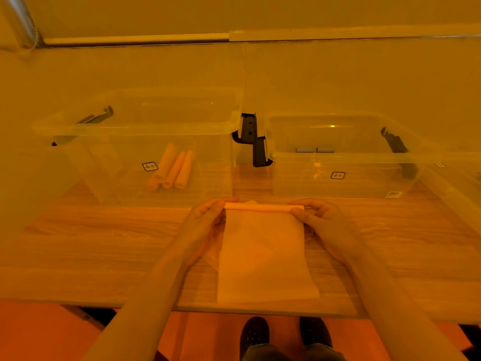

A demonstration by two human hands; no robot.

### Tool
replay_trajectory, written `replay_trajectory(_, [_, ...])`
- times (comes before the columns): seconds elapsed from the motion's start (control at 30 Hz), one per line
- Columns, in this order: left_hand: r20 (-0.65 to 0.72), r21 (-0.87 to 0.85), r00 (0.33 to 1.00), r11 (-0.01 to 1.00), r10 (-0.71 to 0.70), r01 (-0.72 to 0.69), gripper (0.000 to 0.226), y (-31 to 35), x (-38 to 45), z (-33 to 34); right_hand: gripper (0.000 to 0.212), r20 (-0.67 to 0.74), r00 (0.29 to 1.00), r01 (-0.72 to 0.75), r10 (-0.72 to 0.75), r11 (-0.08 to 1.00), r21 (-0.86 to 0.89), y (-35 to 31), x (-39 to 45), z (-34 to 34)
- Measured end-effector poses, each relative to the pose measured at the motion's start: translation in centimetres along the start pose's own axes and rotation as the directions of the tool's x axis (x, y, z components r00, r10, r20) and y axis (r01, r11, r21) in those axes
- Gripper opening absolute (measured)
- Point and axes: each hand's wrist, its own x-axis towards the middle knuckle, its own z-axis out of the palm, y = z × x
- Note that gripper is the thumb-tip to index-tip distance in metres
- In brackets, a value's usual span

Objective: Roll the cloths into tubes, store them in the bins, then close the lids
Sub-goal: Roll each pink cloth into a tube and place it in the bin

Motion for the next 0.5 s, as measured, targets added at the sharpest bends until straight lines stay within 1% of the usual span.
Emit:
replay_trajectory(0.1, [0.026,-0.004,1.000,1.000,0.000,0.000,0.033,0.09,-0.04,-0.08,0.017,0.020,1.000,-0.006,0.006,1.000,-0.005,-0.13,-0.04,-0.05])
replay_trajectory(0.3, [0.042,0.005,0.999,1.000,0.006,-0.006,0.032,0.28,-0.14,0.18,0.016,0.040,0.999,-0.009,0.012,0.996,-0.083,-0.28,-0.05,-0.01])
replay_trajectory(0.5, [0.011,0.014,1.000,1.000,0.000,-0.001,0.023,-0.09,0.13,0.05,0.016,0.037,0.999,-0.006,0.008,0.998,-0.066,-0.33,-0.09,-0.04])
